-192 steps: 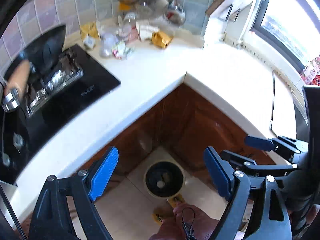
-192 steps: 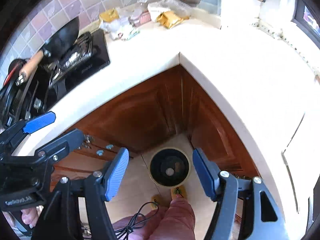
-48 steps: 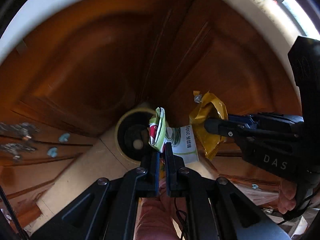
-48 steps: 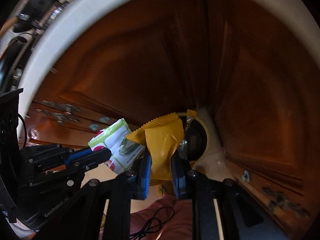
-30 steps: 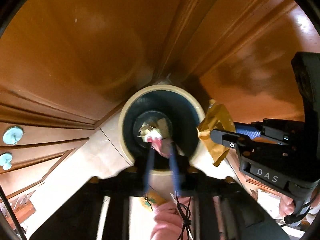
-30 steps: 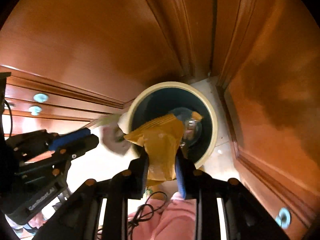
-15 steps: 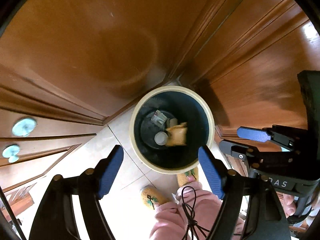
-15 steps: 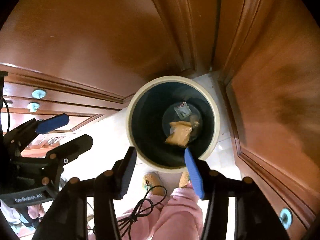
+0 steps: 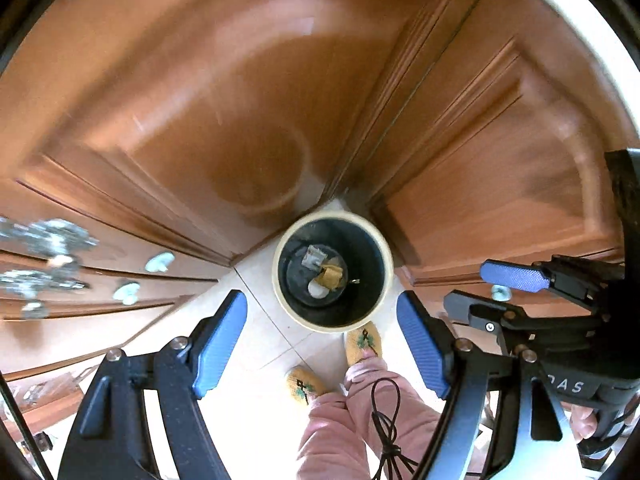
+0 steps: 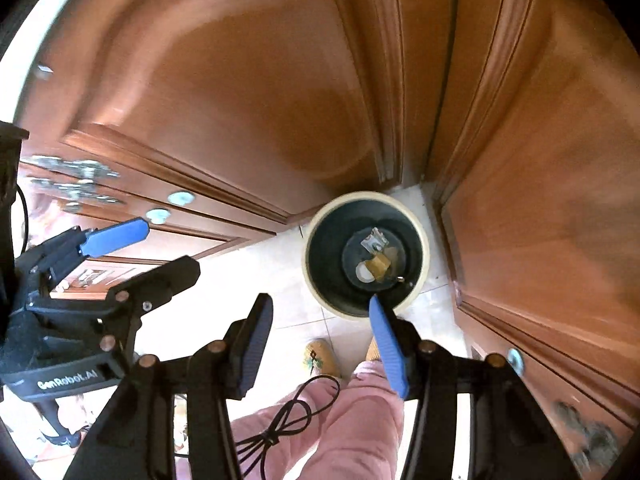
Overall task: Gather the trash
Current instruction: 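Raise both grippers back up toward the countertop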
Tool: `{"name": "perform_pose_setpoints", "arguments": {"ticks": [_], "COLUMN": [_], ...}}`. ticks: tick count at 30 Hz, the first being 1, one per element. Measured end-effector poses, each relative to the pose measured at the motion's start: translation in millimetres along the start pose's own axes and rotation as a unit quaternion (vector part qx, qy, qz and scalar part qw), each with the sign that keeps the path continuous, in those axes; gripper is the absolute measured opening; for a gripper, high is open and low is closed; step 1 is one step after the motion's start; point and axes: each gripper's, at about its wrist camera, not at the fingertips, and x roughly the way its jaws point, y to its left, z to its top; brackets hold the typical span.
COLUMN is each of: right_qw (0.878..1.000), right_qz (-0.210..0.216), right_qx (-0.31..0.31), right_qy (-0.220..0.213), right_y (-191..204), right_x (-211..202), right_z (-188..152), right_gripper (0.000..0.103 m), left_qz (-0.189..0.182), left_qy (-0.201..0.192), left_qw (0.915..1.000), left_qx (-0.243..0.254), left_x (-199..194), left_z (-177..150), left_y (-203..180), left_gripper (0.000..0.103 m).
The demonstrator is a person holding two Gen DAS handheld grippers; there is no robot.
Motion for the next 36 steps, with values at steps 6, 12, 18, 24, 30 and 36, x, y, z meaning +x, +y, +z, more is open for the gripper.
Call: {"name": "perform_pose_setpoints", "arguments": {"ticks": [6, 12, 18, 24, 30, 36], "right_qw": [0.998, 0.991, 0.983, 0.972, 0.961, 0.957], "right_qz": [-0.059, -0.084, -0.085, -0.095, -0.091, -0.087], "right_qx": [0.001, -0.002, 0.002, 0.011, 0.019, -0.005], "right_qy": [-0.034, -0.106, -0.162, -0.217, -0.259, -0.277], "right_y": [21, 42, 54, 65, 65, 55], "right_x": [-71, -155, -229, -279, -315, -330], "right_z": [-4, -4, 1, 12, 39, 78], "right_gripper": [0.051, 0.051, 0.050, 0.050, 0.050, 0.050], "left_qz": [0.000, -0.001, 0.007, 0.017, 0.025, 0.043], "left_qy": [-0.034, -0.080, -0.139, -0.186, -0.215, -0.239], "left_qw": [0.9991, 0.9951, 0.9870, 0.9797, 0.9747, 0.9697], "left_qx": [0.025, 0.058, 0.080, 0.073, 0.057, 0.031], "left_x": [-74, -145, -212, -258, -287, -295], "left_z": [5, 13, 29, 49, 79, 125], "left_y": [-19, -47, -63, -63, -60, -55], "left_gripper": [0.076, 0.076, 0.077, 0.081, 0.082, 0.086]}}
